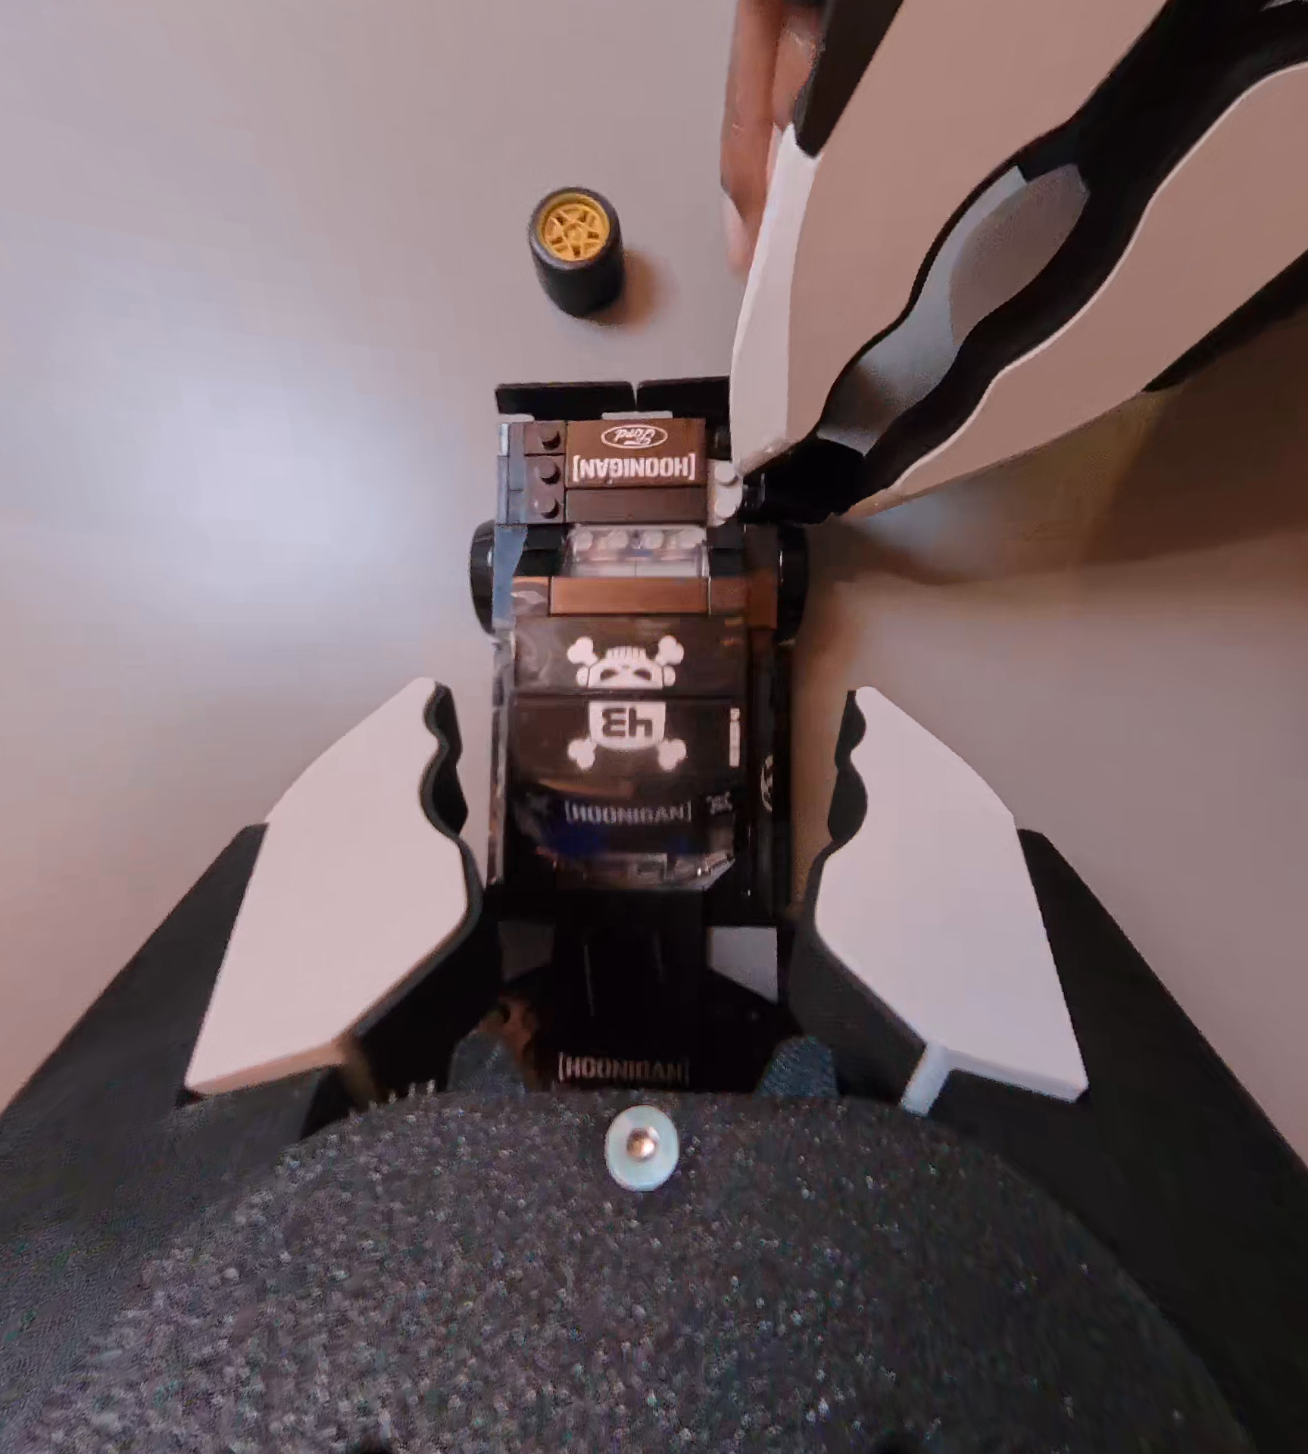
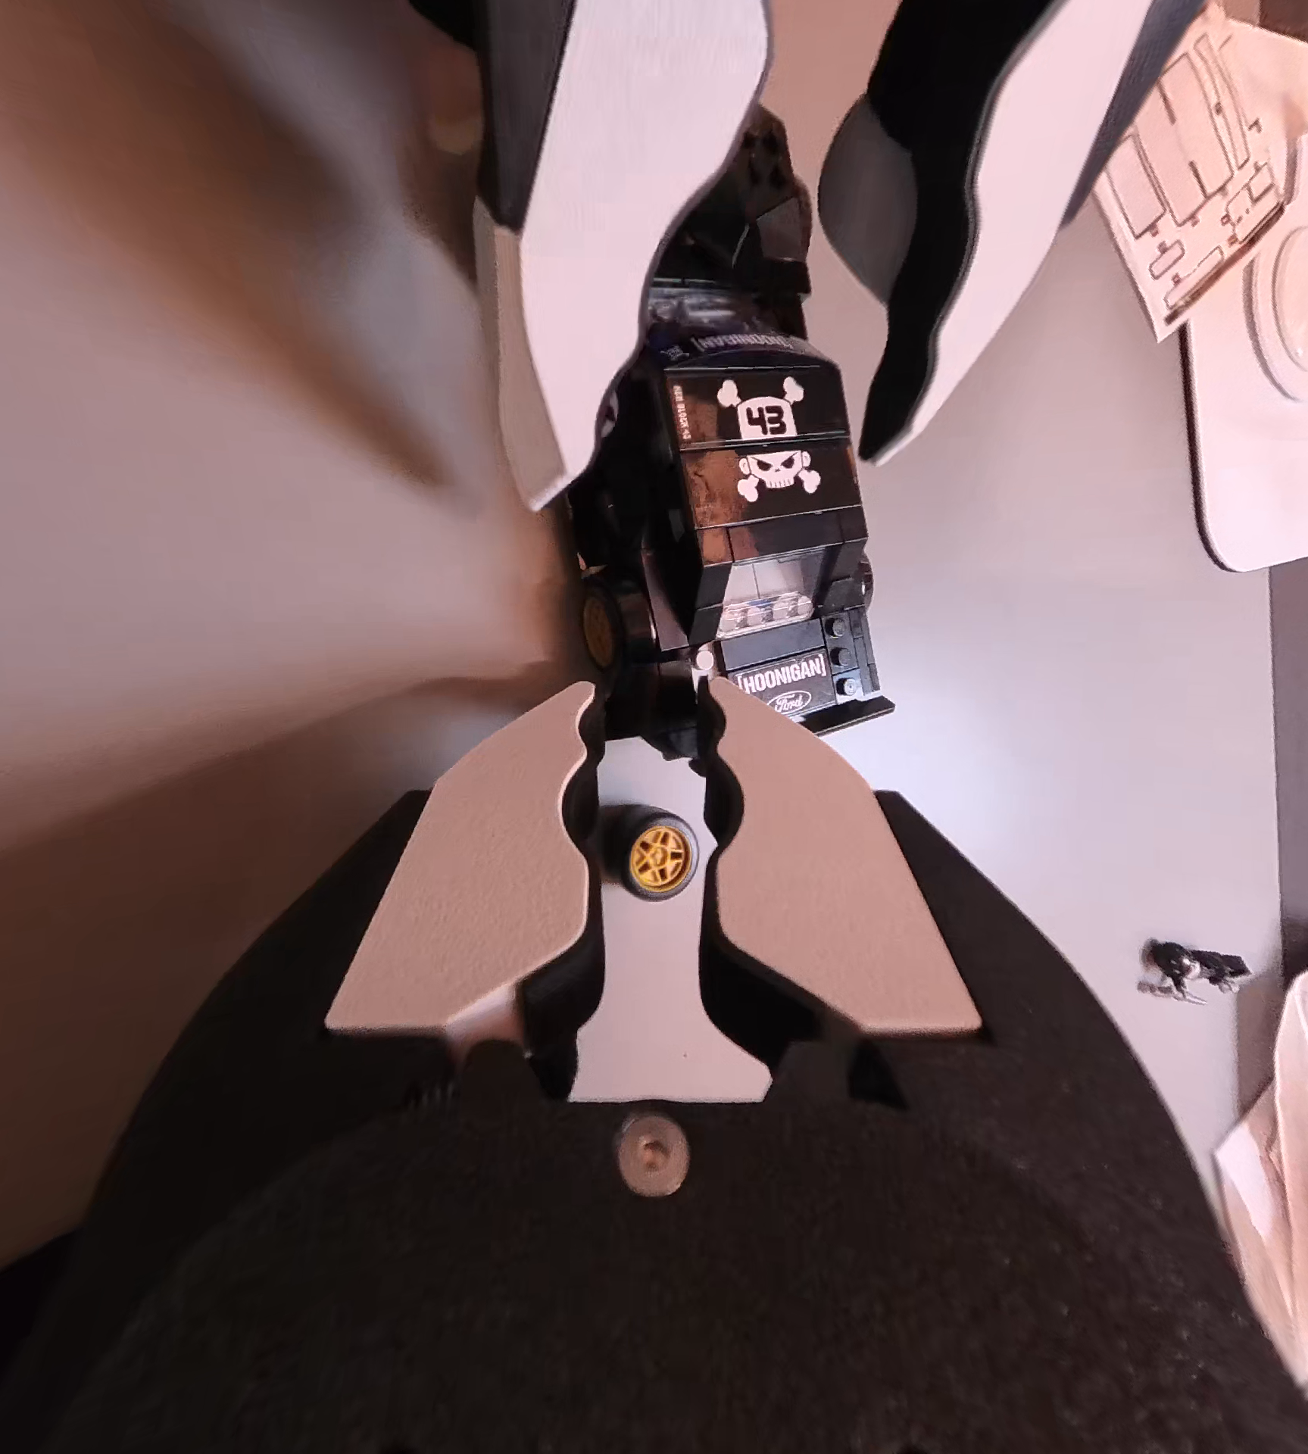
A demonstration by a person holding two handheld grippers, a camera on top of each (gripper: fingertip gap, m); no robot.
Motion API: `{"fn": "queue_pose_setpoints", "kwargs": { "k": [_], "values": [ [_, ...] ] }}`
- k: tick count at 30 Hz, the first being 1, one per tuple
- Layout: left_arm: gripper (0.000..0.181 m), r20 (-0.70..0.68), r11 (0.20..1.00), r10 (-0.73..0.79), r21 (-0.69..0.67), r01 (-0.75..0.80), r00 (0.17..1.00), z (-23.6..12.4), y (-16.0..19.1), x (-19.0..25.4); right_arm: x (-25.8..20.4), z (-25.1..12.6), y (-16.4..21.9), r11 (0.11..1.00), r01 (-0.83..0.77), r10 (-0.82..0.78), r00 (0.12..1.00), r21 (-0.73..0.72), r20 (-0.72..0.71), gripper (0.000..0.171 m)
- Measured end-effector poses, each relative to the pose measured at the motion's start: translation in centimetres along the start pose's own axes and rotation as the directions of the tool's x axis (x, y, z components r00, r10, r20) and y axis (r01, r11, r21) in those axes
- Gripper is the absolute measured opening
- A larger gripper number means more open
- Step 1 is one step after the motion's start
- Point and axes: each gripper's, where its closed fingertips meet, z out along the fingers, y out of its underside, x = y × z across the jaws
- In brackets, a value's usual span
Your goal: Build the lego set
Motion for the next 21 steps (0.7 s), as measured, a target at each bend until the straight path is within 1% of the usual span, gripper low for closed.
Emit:
{"fn": "queue_pose_setpoints", "kwargs": {
  "k": [3, 7, 9, 14, 21],
  "values": [
    [0.092, -0.018, 0.998, 0.019, -0.054, -0.02, 1.0, 1.0, -0.2, 0.0, 0.0, 0.0, -0.1, 1.0, -0.013, 0.012, 0.999, 0.012, 0.041, 0.022],
    [0.093, -0.05, 0.987, 0.049, -0.15, -0.057, 0.998, 2.1, 0.4, 0.3, 0.0, 0.0, -0.1, 1.0, -0.003, 0.001, 0.996, 0.024, 0.085, 0.022],
    [0.09, -0.053, 0.988, 0.05, -0.146, -0.057, 0.997, 2.3, 0.2, 0.3, -0.2, 0.1, 0.0, 1.0, -0.004, 0.002, 0.993, 0.022, 0.119, 0.022],
    [0.088, -0.056, 0.992, 0.046, -0.118, -0.053, 0.997, 2.3, 0.2, 0.2, 0.0, 0.3, -0.1, 0.999, -0.015, 0.009, 0.989, 0.041, 0.149, 0.025],
    [0.086, -0.054, 0.992, 0.043, -0.114, -0.049, 0.998, 2.2, 0.2, 0.2, 0.5, -0.4, -0.4, 0.997, 0.002, -0.01, 0.994, 0.077, 0.11, 0.027]
  ]
}}
